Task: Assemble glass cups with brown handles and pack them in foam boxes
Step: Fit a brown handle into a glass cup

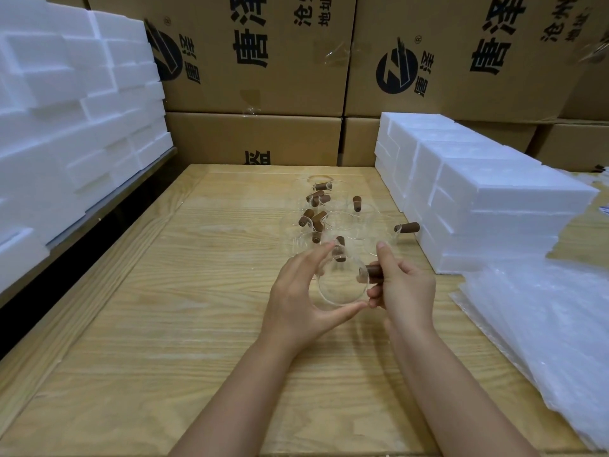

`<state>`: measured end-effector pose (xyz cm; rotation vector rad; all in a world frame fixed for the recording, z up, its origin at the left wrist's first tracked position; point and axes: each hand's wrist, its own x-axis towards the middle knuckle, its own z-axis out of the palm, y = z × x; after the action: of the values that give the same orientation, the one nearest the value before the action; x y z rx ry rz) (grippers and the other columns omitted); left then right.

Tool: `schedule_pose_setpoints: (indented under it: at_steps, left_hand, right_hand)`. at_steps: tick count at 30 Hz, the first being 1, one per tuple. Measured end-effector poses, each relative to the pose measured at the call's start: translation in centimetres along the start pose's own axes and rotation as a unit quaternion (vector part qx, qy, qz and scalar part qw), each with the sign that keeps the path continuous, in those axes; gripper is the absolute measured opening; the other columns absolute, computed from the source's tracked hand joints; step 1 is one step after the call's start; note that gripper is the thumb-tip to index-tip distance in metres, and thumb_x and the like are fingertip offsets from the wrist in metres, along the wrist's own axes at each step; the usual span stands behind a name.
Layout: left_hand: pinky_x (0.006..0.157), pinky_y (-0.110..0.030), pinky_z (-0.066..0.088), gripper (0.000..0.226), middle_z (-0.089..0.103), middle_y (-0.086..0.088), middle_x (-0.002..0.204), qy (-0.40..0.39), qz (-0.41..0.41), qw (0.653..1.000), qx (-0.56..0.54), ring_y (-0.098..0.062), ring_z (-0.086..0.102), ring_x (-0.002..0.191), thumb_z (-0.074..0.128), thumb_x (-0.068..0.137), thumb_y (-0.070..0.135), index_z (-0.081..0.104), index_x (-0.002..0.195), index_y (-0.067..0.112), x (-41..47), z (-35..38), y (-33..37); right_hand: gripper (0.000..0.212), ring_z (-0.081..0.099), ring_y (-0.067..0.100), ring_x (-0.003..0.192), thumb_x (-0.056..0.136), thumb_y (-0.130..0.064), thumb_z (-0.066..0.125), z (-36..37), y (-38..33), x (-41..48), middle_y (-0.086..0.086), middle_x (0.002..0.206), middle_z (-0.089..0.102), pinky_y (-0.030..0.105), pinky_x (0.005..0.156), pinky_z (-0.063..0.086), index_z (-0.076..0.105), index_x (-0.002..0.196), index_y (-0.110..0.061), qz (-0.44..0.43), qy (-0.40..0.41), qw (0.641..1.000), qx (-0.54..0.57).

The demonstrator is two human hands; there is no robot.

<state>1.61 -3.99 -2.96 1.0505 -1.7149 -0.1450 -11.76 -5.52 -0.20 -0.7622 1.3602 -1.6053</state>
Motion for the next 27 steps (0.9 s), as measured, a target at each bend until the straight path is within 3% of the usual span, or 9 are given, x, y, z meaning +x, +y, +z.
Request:
schedule_pose_setpoints:
  at_steps: [4,6,9,11,13,15,19,23,27]
  left_hand:
    - [0.079,-0.021,0.047,0.074,0.061,0.009,0.094,0.049,-0.028,0.998,0.02,-0.004,0.049,0.076,0.071,0.063,0.056,0.062,0.121,0.011,0.1,0.2,0.4]
    - [0.074,-0.023,0.048,0.072,0.059,0.008,0.089,0.06,-0.033,0.997,0.025,-0.006,0.049,0.072,0.07,0.063,0.055,0.063,0.119,0.01,0.2,0.2,0.5]
    - [0.072,-0.023,0.047,0.073,0.058,0.004,0.086,0.058,-0.028,0.997,0.03,-0.008,0.049,0.07,0.068,0.063,0.057,0.064,0.119,0.01,0.1,0.3,0.6]
    - [0.072,-0.021,0.045,0.072,0.058,0.001,0.085,0.048,-0.028,0.998,0.028,-0.007,0.048,0.073,0.068,0.063,0.056,0.064,0.12,0.012,0.0,0.5,0.6]
    - [0.072,-0.022,0.046,0.071,0.057,0.001,0.085,0.043,-0.034,0.998,0.018,-0.006,0.048,0.074,0.068,0.061,0.055,0.062,0.121,0.017,0.0,0.5,0.6]
    - [0.069,-0.025,0.048,0.071,0.053,0.005,0.084,0.045,-0.035,0.998,0.015,-0.005,0.046,0.073,0.067,0.06,0.053,0.063,0.12,0.016,0.0,0.5,0.7]
    - [0.071,-0.019,0.045,0.075,0.045,0.021,0.082,0.042,-0.078,0.996,-0.001,-0.001,0.045,0.068,0.073,0.053,0.05,0.065,0.119,0.016,0.1,0.4,0.7]
    - [0.073,-0.017,0.042,0.074,0.057,0.012,0.086,0.022,-0.127,0.992,-0.02,-0.005,0.053,0.073,0.09,0.052,0.031,0.064,0.12,0.022,0.1,0.3,0.0]
    - [0.061,-0.012,0.039,0.063,0.058,0.012,0.078,0.038,-0.182,0.979,-0.084,0.0,0.048,0.06,0.079,0.045,0.053,0.061,0.105,0.047,0.4,0.2,-0.8]
  right_hand:
    - [0.036,0.058,0.012,0.065,0.082,-0.052,0.063,1.0,0.2,-1.2,0.003,0.077,0.065,0.03,0.055,0.051,0.066,0.079,-0.017,-0.074,-0.029,0.994,-0.079]
    - [0.036,0.055,0.009,0.068,0.077,-0.056,0.065,1.3,0.2,-1.8,0.001,0.083,0.062,0.033,0.065,0.05,0.064,0.077,-0.02,-0.095,-0.051,0.99,-0.095]
    - [0.045,0.05,0.002,0.06,0.07,-0.06,0.068,1.4,0.0,-2.1,-0.005,0.071,0.057,0.022,0.064,0.04,0.06,0.068,-0.016,-0.102,-0.072,0.989,-0.078]
    - [0.056,0.051,0.006,0.067,0.057,-0.068,0.068,1.4,0.1,-2.0,0.008,0.088,0.06,0.016,0.062,0.039,0.059,0.073,-0.015,-0.083,-0.078,0.99,-0.08]
    - [0.054,0.053,0.01,0.076,0.057,-0.065,0.071,1.4,0.3,-1.8,0.017,0.11,0.057,0.012,0.06,0.039,0.058,0.08,-0.017,-0.069,-0.092,0.988,-0.101]
    - [0.05,0.057,0.011,0.085,0.061,-0.058,0.076,1.3,0.4,-1.6,0.011,0.119,0.05,0.015,0.062,0.04,0.056,0.087,-0.02,-0.058,-0.111,0.984,-0.125]
    - [0.049,0.05,0.0,0.092,0.059,-0.05,0.084,1.1,0.3,-1.5,-0.008,0.112,0.033,0.015,0.067,0.042,0.053,0.094,-0.036,-0.071,-0.146,0.97,-0.183]
    - [0.064,0.047,-0.004,0.097,0.054,-0.047,0.087,0.8,0.2,-1.4,-0.012,0.111,0.027,0.01,0.072,0.042,0.049,0.105,-0.039,-0.103,-0.194,0.943,-0.25]
    - [0.058,0.047,0.001,0.085,0.055,-0.04,0.087,0.5,-0.1,-1.2,-0.012,0.113,0.028,0.006,0.075,0.044,0.052,0.099,-0.05,-0.159,-0.251,0.909,-0.291]
